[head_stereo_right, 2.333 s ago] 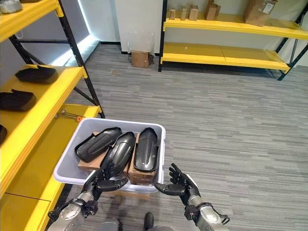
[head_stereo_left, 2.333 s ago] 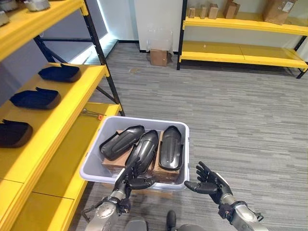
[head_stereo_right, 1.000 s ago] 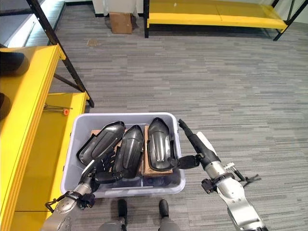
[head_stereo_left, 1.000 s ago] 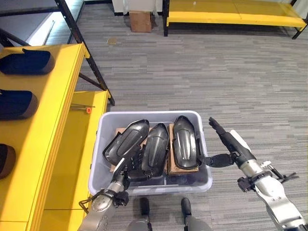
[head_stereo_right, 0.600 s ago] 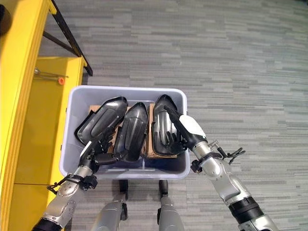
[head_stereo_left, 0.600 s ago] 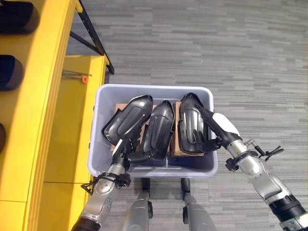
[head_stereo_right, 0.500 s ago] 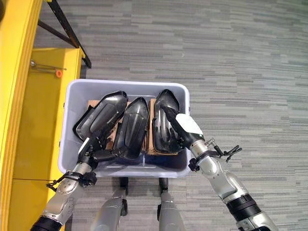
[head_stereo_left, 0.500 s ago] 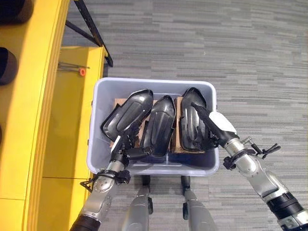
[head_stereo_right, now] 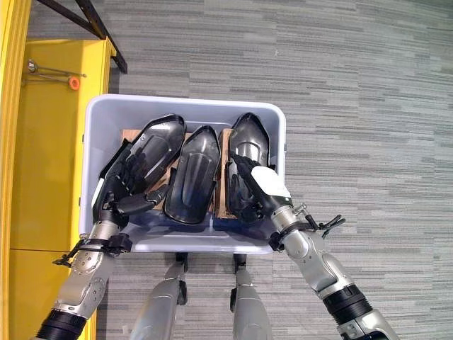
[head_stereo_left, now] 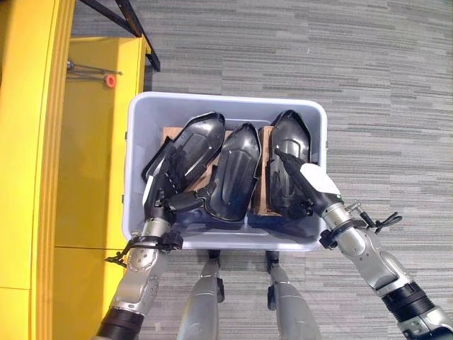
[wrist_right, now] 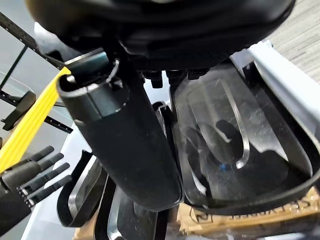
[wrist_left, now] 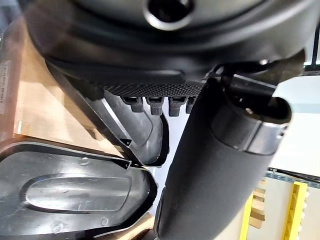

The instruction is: Move parts from the plastic box to the shelf.

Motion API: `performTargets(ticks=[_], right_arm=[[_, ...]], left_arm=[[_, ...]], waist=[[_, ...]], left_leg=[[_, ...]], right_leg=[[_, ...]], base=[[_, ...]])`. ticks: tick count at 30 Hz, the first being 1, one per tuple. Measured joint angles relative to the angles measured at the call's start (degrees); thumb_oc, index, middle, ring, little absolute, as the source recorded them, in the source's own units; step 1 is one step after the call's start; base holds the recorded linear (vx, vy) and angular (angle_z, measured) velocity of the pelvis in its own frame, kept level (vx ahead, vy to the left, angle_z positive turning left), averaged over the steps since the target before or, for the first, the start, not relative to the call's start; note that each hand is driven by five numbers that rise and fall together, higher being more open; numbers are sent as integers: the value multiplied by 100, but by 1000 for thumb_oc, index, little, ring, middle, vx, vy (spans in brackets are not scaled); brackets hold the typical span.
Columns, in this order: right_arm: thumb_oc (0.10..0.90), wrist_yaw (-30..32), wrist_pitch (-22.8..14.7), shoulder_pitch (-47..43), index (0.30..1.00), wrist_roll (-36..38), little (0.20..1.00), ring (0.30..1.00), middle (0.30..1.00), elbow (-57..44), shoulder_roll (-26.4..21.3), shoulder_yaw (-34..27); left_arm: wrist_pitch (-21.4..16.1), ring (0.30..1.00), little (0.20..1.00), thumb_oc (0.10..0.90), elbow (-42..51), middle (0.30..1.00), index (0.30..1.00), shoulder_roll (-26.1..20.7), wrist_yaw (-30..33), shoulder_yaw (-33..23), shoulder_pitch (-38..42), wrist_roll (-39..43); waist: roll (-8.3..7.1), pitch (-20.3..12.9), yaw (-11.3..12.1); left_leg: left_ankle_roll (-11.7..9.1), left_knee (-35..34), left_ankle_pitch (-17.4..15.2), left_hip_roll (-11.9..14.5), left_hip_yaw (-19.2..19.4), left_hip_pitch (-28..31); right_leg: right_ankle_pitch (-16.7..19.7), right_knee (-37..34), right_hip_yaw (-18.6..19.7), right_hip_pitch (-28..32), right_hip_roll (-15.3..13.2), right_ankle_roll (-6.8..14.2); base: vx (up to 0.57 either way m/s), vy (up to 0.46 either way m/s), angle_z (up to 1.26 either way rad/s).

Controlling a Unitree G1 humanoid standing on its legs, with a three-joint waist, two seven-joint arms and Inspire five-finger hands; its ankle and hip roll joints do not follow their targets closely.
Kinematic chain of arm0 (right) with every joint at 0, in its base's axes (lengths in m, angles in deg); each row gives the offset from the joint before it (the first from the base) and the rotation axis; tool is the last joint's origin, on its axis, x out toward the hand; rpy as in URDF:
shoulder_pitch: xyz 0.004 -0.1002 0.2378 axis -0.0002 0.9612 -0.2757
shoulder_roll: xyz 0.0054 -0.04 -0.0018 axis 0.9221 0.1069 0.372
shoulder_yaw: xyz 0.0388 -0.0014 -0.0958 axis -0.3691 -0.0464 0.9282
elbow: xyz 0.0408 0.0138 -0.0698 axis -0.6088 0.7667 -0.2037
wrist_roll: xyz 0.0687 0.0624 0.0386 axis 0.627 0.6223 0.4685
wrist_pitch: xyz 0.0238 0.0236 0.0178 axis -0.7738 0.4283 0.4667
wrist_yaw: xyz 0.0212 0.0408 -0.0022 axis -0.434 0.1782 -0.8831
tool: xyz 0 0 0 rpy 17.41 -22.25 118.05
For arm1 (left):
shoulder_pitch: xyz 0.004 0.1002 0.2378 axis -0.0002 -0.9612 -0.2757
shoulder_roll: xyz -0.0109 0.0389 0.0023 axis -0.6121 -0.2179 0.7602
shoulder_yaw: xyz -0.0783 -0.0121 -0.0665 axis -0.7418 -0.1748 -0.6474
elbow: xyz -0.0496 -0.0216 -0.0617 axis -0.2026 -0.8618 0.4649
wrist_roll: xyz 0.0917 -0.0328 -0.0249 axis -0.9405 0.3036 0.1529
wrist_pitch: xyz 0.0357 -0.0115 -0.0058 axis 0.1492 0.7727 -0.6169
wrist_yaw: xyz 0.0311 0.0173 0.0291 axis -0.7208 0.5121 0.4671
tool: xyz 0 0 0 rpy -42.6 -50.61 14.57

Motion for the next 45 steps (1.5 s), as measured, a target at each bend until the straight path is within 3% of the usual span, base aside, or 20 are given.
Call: performTargets(ticks=[6,27,45], right_arm=[[900,1,-1,113,1000,-27,1000,1000,1000,-26,0,-5],[900,60,41,330,1000,-56,1000,1000,1000,-26,-7,-34],[900,621,157,80,1000,-250,1000,1000,1000,49,1,-227]], left_arm=[[-127,1000,1000,900,603,1000,1000,-1,77,-229,-85,1],[-209,1000,1000,900,814,1000,1000,-13,253,-406,-49,-1],[-262,1000,1000,900,1101,1000,1000,-179,275,-445,10,12]], waist=[[3,177,70],[-20,291,63],[58,402,84]], left_leg=[[-1,12,1,0,-1,-72],[-4,18,3,2,-4,-233],[-8,249,5,3,-27,-706]], right_leg=[[2,1,-1,-64,0,-1],[6,0,-6,-219,0,-3],[9,140,-16,-632,4,1]], base=[[0,0,0],[0,0,0],[-10,-5,0]])
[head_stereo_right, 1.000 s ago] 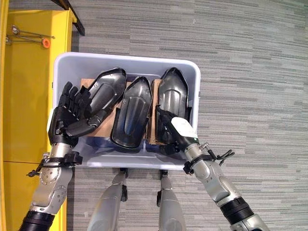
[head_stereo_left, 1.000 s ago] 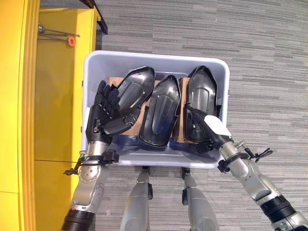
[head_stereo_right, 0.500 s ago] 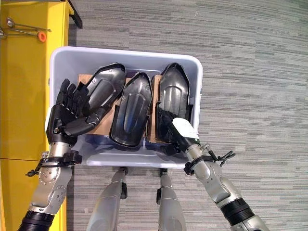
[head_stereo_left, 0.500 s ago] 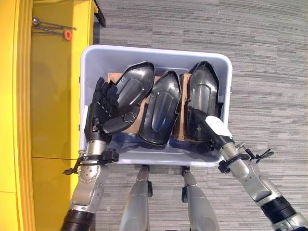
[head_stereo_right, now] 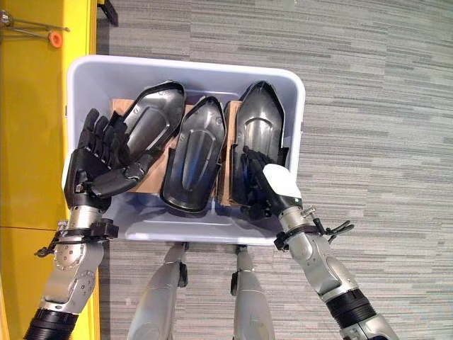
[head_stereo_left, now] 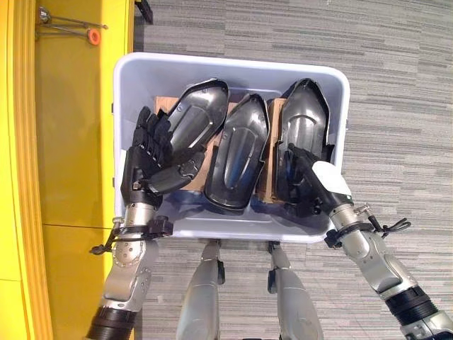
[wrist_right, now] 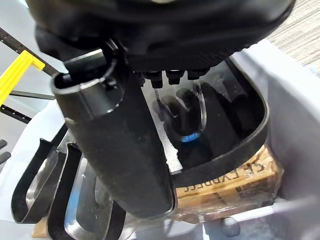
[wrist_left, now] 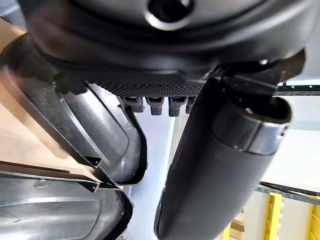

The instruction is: Move parts from the plastic box to the shelf.

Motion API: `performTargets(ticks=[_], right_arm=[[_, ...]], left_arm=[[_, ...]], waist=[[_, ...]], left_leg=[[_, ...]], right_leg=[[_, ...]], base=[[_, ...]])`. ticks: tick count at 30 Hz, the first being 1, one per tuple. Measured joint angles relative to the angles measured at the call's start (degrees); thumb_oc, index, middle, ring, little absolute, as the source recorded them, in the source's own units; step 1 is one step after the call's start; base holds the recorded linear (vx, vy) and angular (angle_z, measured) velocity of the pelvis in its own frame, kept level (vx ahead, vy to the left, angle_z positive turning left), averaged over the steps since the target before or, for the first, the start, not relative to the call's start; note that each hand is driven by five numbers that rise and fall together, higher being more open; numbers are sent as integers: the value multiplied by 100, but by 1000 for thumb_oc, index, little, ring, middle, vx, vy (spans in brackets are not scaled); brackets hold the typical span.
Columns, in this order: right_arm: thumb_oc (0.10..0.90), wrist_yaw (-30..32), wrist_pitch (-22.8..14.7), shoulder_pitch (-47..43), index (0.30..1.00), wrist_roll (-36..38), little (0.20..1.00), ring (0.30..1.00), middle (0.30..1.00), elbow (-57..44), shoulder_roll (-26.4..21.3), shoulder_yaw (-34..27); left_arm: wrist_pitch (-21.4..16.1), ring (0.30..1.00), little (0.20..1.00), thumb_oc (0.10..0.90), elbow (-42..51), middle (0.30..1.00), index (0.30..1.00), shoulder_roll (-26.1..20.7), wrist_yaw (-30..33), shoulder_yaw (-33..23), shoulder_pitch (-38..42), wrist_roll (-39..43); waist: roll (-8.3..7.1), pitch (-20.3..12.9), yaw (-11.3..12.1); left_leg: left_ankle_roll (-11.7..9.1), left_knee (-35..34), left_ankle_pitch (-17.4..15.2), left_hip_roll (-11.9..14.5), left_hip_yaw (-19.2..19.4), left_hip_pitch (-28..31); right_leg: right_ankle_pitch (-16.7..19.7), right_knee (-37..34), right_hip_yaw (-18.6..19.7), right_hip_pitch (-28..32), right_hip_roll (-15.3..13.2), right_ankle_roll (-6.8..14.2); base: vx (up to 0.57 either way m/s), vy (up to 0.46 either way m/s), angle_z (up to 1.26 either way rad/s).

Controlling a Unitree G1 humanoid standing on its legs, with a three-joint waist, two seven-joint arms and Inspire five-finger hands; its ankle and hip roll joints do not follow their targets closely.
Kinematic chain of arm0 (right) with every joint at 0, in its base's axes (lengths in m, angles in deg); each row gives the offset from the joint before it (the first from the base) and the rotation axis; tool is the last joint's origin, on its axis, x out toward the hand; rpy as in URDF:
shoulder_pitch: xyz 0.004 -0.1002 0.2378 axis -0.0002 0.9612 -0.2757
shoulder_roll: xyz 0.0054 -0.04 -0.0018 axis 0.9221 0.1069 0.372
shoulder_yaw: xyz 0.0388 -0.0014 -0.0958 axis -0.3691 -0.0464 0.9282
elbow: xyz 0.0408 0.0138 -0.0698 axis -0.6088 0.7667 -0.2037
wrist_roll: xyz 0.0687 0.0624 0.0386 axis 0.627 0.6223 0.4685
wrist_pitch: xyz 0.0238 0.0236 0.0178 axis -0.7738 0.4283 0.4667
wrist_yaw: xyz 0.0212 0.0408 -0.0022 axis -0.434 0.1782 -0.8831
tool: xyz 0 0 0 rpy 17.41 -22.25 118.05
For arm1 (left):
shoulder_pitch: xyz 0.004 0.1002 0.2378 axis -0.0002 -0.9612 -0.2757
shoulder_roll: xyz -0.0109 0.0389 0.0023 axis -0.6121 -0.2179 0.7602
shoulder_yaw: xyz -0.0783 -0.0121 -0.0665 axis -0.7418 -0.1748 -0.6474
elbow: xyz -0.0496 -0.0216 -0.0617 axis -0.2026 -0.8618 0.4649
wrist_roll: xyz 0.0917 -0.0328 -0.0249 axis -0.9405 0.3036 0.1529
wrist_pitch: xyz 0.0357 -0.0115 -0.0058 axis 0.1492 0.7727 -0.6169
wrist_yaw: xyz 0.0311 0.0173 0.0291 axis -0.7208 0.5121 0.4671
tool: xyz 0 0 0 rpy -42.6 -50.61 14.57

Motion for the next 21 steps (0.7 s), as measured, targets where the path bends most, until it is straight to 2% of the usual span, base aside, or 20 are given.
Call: performTargets(ticks=[5,10,12,13,15,21], right_arm=[[900,131,43,-282,1000,-3,1000,1000,1000,188,17,4],[900,362,77,-532,1000,-23,1000,1000,1000,272,40,11],[900,411,54,-604,1000,-27,1000,1000,1000,359,59,16],[900,498,39,-735,1000,-26,1000,1000,1000,472,90,34],[900,565,24,-875,1000,-23,1000,1000,1000,485,152,40],[900,678,-65,-1102,1000,-18,1000,1000,1000,549,182,121]], left_arm=[[-114,1000,1000,900,181,1000,1000,-49,102,-21,54,18],[-116,1000,1000,900,183,1000,1000,-49,175,-42,75,212],[-116,1000,1000,900,176,1000,1000,-48,207,-42,92,213],[-117,1000,1000,900,177,1000,1000,-44,232,-54,101,214],[-120,1000,1000,900,183,1000,1000,-44,257,-89,142,214],[-123,1000,1000,900,193,1000,1000,-32,324,-124,221,214]], waist=[[48,95,-4],[55,109,1],[53,111,-1],[54,112,-7],[52,112,-18],[52,112,-37]], left_leg=[[2,218,-1,15,0,-339],[16,553,-8,8,-9,-772],[24,596,-15,7,-12,-828],[33,771,-14,-1,-23,-1015],[25,1000,-67,5,-56,-1270],[15,1365,-116,85,-167,-1708]], right_leg=[[-96,448,39,-463,16,18],[-375,1306,109,-1150,14,17],[-424,1446,117,-1243,12,21],[-594,1922,146,-1568,5,-6],[-767,2349,165,-1913,19,-86],[-913,2899,150,-2411,100,-193]], base=[[-74,-23,-3],[-53,-15,0],[-42,-20,3],[-50,-13,7],[-34,-24,6],[-11,-26,4]])
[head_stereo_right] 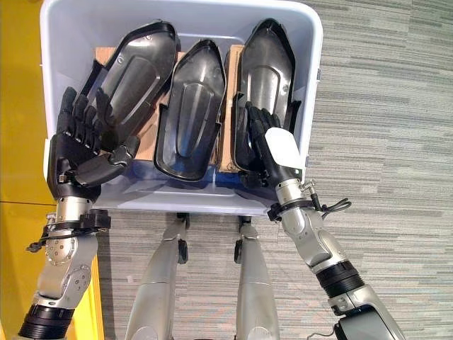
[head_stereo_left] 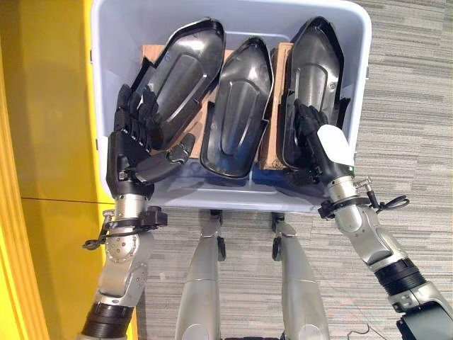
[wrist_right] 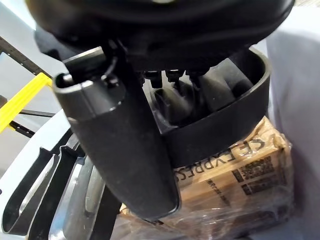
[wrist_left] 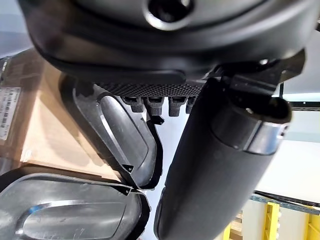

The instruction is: Move parts from the plastic box to the shelf.

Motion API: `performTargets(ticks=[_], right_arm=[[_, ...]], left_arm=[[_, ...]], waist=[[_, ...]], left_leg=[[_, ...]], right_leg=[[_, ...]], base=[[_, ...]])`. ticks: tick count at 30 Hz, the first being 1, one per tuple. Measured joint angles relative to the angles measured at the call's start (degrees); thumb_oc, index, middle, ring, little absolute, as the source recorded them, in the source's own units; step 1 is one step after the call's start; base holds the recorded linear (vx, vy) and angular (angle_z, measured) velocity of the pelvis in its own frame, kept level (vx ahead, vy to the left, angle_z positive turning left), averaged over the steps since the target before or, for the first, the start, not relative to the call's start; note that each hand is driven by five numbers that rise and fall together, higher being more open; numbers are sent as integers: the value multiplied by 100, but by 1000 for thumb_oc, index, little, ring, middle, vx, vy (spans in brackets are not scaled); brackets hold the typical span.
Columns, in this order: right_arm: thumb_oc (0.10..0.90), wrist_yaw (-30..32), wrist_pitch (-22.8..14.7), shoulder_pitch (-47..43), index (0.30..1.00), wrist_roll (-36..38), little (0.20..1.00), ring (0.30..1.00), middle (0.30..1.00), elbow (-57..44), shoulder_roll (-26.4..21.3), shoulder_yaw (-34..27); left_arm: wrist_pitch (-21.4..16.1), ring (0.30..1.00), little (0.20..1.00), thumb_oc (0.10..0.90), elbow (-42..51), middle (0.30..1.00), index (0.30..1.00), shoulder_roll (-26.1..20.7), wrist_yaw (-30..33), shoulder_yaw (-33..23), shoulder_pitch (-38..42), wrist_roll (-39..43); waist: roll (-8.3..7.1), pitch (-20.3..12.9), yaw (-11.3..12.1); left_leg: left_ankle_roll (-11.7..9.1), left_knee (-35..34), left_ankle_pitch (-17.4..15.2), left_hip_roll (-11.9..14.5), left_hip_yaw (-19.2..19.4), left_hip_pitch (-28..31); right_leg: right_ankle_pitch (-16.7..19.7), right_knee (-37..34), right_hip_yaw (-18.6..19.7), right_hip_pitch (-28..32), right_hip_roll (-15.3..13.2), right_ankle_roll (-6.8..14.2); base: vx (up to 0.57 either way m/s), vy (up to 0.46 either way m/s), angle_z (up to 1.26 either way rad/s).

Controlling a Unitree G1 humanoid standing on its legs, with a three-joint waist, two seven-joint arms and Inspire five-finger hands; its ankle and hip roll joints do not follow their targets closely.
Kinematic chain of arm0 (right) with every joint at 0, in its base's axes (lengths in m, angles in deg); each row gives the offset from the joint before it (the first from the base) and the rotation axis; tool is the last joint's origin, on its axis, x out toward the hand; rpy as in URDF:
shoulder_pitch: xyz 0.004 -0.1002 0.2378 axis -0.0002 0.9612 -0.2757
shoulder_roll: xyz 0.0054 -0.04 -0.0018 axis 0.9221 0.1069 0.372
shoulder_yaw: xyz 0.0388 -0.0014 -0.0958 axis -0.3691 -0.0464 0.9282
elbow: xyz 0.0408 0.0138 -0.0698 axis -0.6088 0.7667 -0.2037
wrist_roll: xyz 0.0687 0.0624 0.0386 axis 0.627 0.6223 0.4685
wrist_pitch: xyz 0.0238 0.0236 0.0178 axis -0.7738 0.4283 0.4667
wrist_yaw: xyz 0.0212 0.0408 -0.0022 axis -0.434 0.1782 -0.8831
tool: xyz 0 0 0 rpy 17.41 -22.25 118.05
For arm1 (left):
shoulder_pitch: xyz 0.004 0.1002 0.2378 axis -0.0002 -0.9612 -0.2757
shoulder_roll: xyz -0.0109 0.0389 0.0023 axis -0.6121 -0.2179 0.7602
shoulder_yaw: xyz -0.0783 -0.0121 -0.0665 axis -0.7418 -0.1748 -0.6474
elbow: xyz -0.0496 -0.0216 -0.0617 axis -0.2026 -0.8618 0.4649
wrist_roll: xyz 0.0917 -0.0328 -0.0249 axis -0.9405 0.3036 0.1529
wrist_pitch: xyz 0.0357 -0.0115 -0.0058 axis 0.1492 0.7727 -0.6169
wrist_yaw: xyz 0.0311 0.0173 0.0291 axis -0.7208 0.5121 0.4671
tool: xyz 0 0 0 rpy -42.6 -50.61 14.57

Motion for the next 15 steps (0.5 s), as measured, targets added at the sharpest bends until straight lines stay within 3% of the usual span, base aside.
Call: performTargets(ticks=[6,7,9,15], right_arm=[[900,55,-12,-222,1000,-4,1000,1000,1000,126,10,123],[824,57,-11,-228,893,-4,893,893,893,126,7,134],[400,112,-12,-281,300,-8,300,300,300,125,14,157],[400,325,-32,-351,300,-225,300,300,300,58,16,163]], left_arm=[[0,1000,1000,900,18,1000,1000,0,16,-11,12,2],[0,1000,1000,900,17,1000,1000,3,18,-8,15,3],[-2,1000,1000,900,39,1000,1000,3,31,-13,11,4],[-2,1000,1000,900,111,1000,1000,-1,30,-19,23,3]], waist=[[-10,-7,-29],[-11,-11,-33],[-15,-14,-54],[-15,-21,-121]], left_leg=[[-92,219,-68,33,-30,-205],[-96,224,-41,33,-30,-228],[-123,260,-76,38,-34,-275],[-87,359,-74,54,-26,-325]], right_leg=[[-156,353,-17,-280,20,-31],[-149,384,-18,-317,20,-36],[-190,451,-30,-373,11,-38],[-190,538,-62,-421,3,-104]], base=[[28,-3,2],[0,0,0],[47,4,0],[-24,5,0]])
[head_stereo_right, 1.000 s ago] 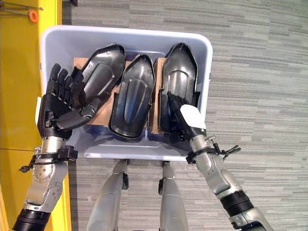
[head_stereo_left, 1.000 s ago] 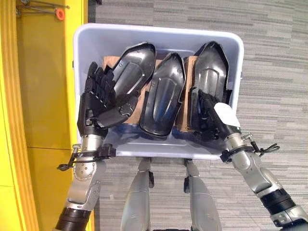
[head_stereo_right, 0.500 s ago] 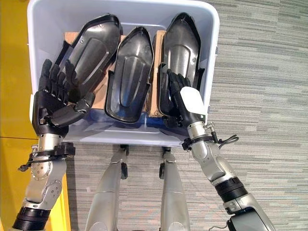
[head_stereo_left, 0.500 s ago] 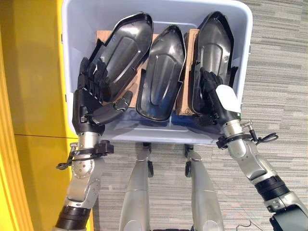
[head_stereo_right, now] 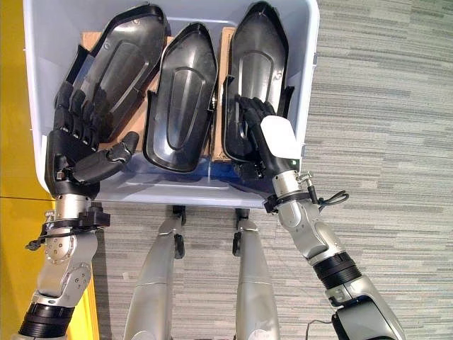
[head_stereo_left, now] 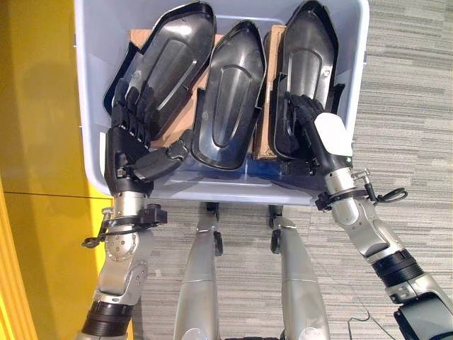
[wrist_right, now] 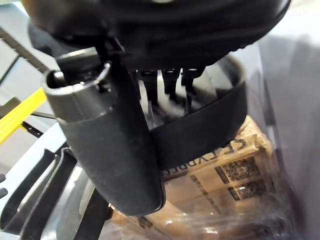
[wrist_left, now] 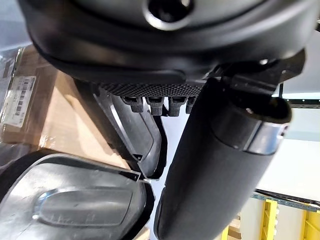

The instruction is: Move parts from the plastic box to the shelf.

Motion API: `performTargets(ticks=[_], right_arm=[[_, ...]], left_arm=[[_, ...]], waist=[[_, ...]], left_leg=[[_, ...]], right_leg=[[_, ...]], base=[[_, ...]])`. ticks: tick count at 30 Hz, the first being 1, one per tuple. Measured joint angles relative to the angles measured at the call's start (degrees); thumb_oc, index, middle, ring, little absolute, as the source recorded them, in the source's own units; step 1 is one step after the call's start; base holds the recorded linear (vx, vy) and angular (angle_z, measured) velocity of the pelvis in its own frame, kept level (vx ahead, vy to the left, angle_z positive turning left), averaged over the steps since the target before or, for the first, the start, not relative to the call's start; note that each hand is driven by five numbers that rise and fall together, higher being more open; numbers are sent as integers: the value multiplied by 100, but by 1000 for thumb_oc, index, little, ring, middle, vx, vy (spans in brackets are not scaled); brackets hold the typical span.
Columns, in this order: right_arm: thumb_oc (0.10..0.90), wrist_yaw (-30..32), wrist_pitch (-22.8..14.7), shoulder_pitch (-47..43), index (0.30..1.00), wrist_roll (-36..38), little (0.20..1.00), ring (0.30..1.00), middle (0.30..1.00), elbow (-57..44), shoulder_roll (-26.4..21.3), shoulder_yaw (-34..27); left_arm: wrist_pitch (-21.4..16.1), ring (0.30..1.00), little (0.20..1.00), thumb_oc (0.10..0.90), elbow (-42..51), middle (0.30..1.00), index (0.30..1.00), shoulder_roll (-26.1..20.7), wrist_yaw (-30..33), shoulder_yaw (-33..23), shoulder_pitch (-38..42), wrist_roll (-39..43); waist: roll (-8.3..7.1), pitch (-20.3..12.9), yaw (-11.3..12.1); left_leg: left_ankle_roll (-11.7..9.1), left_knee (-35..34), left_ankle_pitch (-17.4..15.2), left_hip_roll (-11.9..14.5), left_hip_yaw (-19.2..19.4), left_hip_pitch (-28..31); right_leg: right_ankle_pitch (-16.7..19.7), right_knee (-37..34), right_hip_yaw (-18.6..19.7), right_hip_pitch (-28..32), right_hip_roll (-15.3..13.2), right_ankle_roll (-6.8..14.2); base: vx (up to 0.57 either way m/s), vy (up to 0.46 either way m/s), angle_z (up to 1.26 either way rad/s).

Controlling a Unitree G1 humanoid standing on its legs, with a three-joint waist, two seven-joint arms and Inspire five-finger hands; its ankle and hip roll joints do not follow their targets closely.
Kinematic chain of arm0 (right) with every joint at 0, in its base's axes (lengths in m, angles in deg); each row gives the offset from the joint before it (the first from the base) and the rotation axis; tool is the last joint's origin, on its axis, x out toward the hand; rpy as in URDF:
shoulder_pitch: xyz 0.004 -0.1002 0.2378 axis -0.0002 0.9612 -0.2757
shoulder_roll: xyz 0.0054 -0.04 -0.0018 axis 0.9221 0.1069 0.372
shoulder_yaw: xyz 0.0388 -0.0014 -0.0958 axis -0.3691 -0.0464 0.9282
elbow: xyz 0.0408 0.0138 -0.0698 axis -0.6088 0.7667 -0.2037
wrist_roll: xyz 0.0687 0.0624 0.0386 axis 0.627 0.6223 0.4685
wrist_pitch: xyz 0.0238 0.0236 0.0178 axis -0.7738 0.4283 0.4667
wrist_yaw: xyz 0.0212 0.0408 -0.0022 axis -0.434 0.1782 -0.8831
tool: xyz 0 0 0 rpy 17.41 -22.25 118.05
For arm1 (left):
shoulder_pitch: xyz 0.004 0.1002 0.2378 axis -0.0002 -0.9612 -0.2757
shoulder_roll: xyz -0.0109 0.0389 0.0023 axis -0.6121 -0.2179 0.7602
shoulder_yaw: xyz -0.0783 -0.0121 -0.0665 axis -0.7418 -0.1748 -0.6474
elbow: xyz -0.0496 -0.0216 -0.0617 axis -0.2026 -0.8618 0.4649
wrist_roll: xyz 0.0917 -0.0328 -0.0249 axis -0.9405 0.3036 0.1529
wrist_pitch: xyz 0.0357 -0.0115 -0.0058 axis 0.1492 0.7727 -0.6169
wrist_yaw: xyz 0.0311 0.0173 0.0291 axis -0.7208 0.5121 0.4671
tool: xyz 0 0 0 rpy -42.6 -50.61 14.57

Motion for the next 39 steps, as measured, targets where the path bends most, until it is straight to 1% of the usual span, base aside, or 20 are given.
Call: performTargets(ticks=[2,3,4,10,14,18,20,24,26,30,35,38,39], right_arm=[[400,8,4,13,300,-1,300,300,300,-5,3,-12],[400,19,4,12,300,-3,300,300,300,-15,1,-15],[400,26,5,16,300,-7,300,300,300,-35,-16,-20],[400,29,35,113,300,-6,300,300,300,-214,-78,-88],[400,-55,77,501,300,-1,300,300,300,-290,-215,-117],[400,-132,82,669,300,11,300,300,300,-416,-243,-261],[400,-206,71,750,300,14,300,300,300,-484,-252,-269],[400,-442,92,1001,300,24,300,300,300,-531,-297,-288],[400,-503,92,1102,300,29,300,300,300,-547,-320,-301],[400,-642,87,1201,300,254,300,300,300,-703,-388,-347],[400,-895,81,1490,300,302,300,300,300,-801,-418,-378],[400,-963,68,1701,300,330,300,300,300,-1060,-430,-543],[400,-1016,58,1766,300,357,300,300,300,-1211,-428,-650]], left_arm=[[0,1000,1000,900,74,1000,1000,0,-1,-1,5,-4],[0,1000,1000,900,107,1000,1000,-1,5,-4,2,-4],[-1,1000,1000,900,115,1000,1000,-2,2,-4,7,-8],[1,1000,1000,900,109,1000,1000,-3,4,-5,2,-6],[11,1000,1000,900,108,1000,1000,-4,-2,-6,-38,-7],[9,1000,1000,900,110,1000,1000,-5,-38,-10,-34,-4],[16,1000,1000,900,95,1000,1000,-4,-37,-8,-62,-2],[23,1000,1000,900,87,1000,1000,-2,-58,7,-132,8],[21,1000,1000,900,87,1000,1000,-4,-82,7,-135,15],[30,1000,1000,900,80,1000,1000,-5,-213,25,-191,33],[72,1000,1000,900,10,1000,1000,-7,-316,38,-305,41],[99,1000,1000,900,-24,1000,1000,-11,-434,35,-339,73],[187,1000,1000,900,-45,1000,1000,-16,-526,38,-365,169]], waist=[[3,-4,8],[3,-4,5],[3,-4,4],[5,-4,11],[5,-15,46],[3,-22,75],[3,-22,84],[-1,-24,119],[-1,-24,146],[-6,-27,146],[-9,-40,158],[-10,-69,150],[-11,-72,149]], left_leg=[[-36,15,12,3,5,12],[13,35,-19,4,8,15],[9,40,-24,3,10,20],[16,10,-28,1,9,110],[13,-226,-10,-1,0,573],[14,-461,25,-3,7,890],[-39,-582,98,7,7,1030],[-41,-842,123,22,-54,1577],[-45,-924,126,24,-74,1749],[-55,-1094,149,34,-123,2052],[-63,-1371,173,37,-127,2603],[-62,-1487,173,38,-119,2831],[-57,-1575,178,38,-96,3037]], right_leg=[[-2,11,-1,11,0,4],[-30,18,-10,19,-8,23],[-14,20,-6,27,-8,-2],[9,-51,-28,146,-17,4],[41,-275,-74,628,-26,36],[74,-466,-93,927,-26,62],[112,-581,-116,1078,-12,72],[139,-906,-236,1688,2,70],[144,-1014,-264,1883,5,73],[192,-1267,-364,2266,10,77],[269,-1660,-395,2884,22,92],[328,-1890,-414,3166,26,111],[394,-2069,-407,3402,28,125]], base=[[-39,11,0],[0,0,0],[0,0,0],[0,0,0],[10,1,0],[36,-11,-1],[39,-21,0],[39,-11,6],[55,-24,6],[37,-19,6],[53,-13,1],[56,13,-1],[41,24,-6]])
